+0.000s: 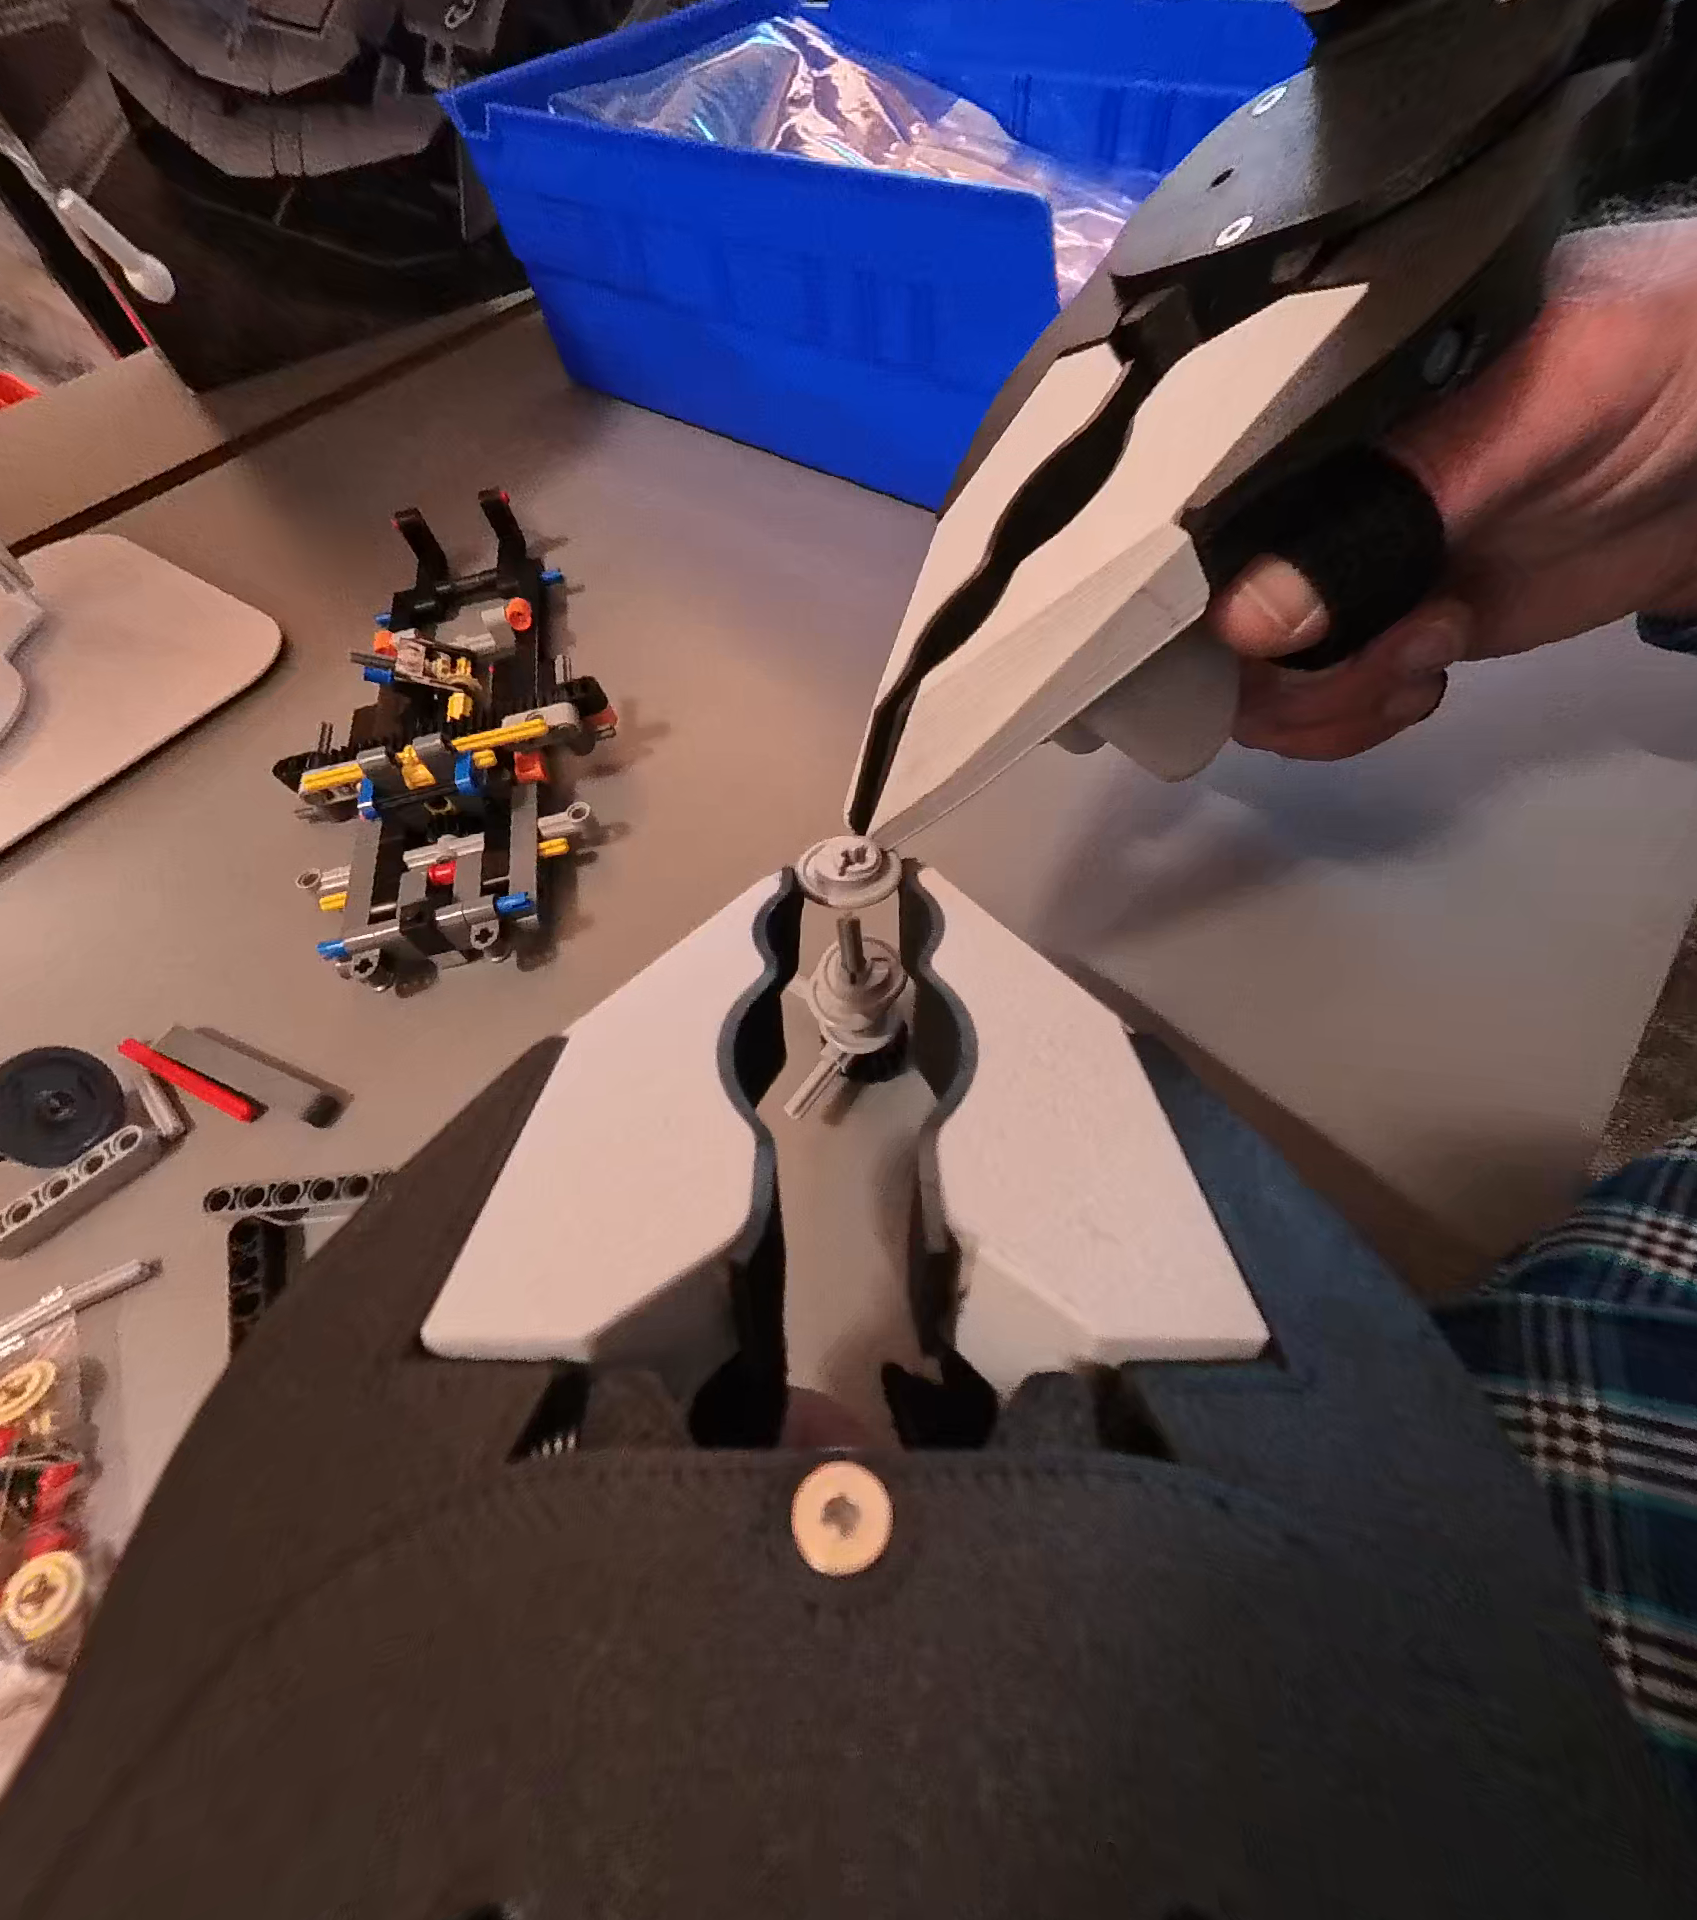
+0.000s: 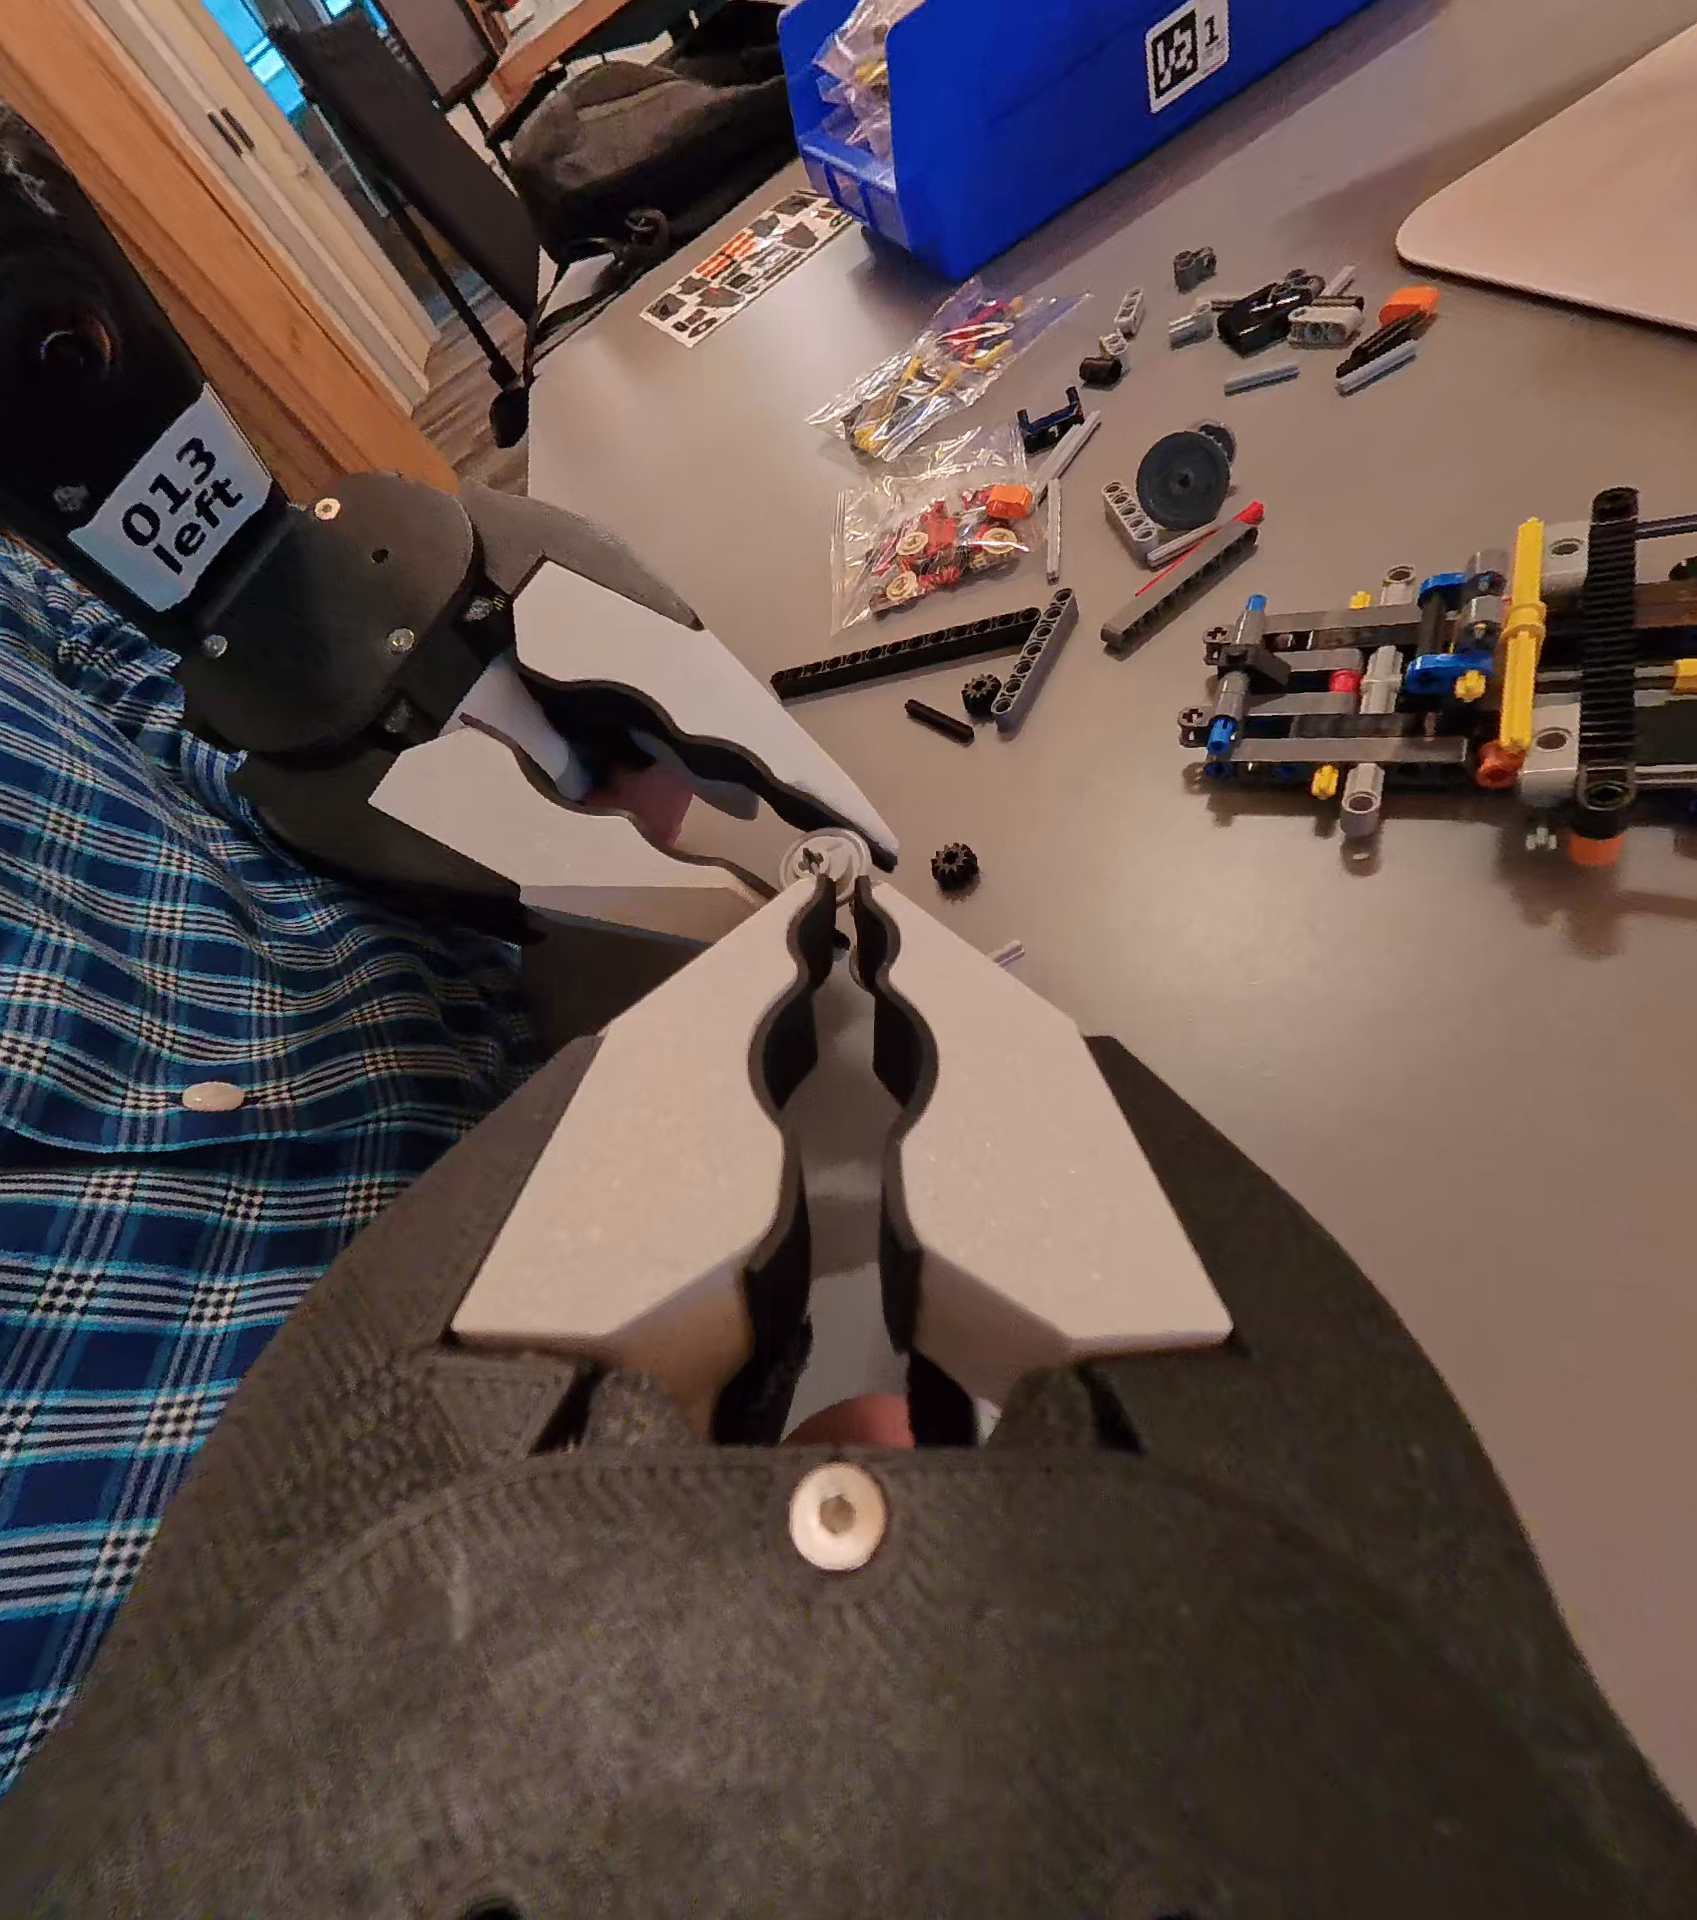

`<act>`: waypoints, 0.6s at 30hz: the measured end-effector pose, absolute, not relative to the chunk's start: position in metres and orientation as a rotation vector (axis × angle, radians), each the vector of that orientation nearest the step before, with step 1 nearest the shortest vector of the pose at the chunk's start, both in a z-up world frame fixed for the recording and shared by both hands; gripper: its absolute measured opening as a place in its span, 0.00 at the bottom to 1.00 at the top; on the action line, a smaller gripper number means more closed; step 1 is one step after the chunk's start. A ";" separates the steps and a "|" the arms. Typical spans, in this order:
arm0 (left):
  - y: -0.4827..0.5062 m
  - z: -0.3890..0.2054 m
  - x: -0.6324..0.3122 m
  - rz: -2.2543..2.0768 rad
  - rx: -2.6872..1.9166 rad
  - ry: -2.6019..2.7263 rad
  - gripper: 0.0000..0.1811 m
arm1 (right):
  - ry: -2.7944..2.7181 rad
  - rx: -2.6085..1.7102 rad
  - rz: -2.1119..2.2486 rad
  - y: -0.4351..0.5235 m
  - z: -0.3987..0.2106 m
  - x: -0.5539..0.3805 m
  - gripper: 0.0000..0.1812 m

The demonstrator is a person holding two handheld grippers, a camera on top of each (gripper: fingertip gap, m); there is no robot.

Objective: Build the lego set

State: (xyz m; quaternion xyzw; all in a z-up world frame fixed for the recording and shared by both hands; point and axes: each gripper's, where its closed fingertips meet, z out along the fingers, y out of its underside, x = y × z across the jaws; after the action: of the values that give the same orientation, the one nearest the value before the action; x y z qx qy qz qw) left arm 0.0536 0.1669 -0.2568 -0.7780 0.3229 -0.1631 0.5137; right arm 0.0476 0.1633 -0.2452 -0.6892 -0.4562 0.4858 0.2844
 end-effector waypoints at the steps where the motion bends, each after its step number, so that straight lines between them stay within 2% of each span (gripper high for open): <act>1: 0.167 -0.258 0.054 -0.393 -1.872 0.766 0.09 | -1.225 -1.844 1.300 0.163 -0.246 0.048 0.00; 18: 0.169 -0.265 0.053 -0.400 -1.910 0.722 0.09 | -1.240 -1.840 1.321 0.166 -0.252 0.047 0.00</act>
State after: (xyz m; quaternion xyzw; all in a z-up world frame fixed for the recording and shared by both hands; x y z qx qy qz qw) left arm 0.0531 0.1692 -0.2648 -0.7918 0.2993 -0.1658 0.5060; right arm 0.0467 0.1662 -0.2520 -0.6848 -0.4616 0.4917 0.2762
